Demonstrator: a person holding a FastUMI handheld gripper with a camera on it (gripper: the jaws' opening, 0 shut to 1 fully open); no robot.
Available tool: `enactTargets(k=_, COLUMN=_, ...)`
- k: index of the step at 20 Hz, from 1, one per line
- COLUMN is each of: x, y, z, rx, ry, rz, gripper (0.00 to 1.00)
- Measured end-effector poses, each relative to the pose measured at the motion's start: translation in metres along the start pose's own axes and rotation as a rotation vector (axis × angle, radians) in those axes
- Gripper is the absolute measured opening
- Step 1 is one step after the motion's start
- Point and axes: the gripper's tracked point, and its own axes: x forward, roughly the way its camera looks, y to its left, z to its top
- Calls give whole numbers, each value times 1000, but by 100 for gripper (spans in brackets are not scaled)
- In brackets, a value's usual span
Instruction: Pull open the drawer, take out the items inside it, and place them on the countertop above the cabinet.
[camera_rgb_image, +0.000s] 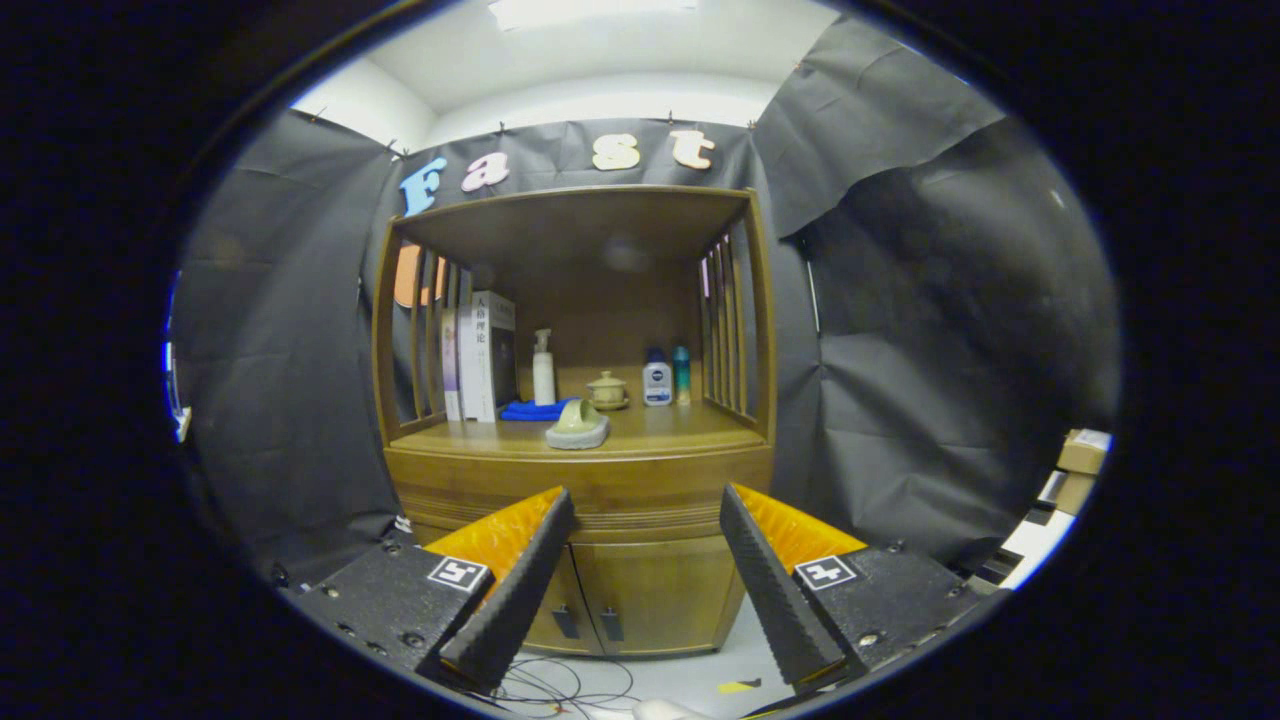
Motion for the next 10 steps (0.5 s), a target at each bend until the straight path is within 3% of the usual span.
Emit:
enactTargets(k=5, x=-8, y=-4, z=-7, rx=-65, ry=13, rz=5, gripper=97)
enactTargets(k=10, x=-9, y=-2, z=-4, rx=-30, ry=14, rz=15, gripper=97)
